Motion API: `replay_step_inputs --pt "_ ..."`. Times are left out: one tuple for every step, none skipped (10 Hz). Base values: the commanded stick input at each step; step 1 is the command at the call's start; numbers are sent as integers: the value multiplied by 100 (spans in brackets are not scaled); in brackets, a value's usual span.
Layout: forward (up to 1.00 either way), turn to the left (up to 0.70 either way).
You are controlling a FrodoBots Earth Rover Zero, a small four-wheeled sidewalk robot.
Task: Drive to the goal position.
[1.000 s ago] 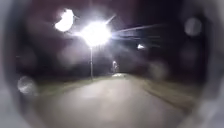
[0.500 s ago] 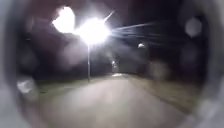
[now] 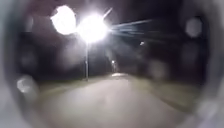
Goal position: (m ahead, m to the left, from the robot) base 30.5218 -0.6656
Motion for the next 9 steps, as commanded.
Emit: replay_step_inputs --pt "100 0" --pt "100 0" --pt "100 0" --pt "100 0" --pt "100 0" --pt "100 0" --pt "100 0" --pt "100 0" --pt "100 0"
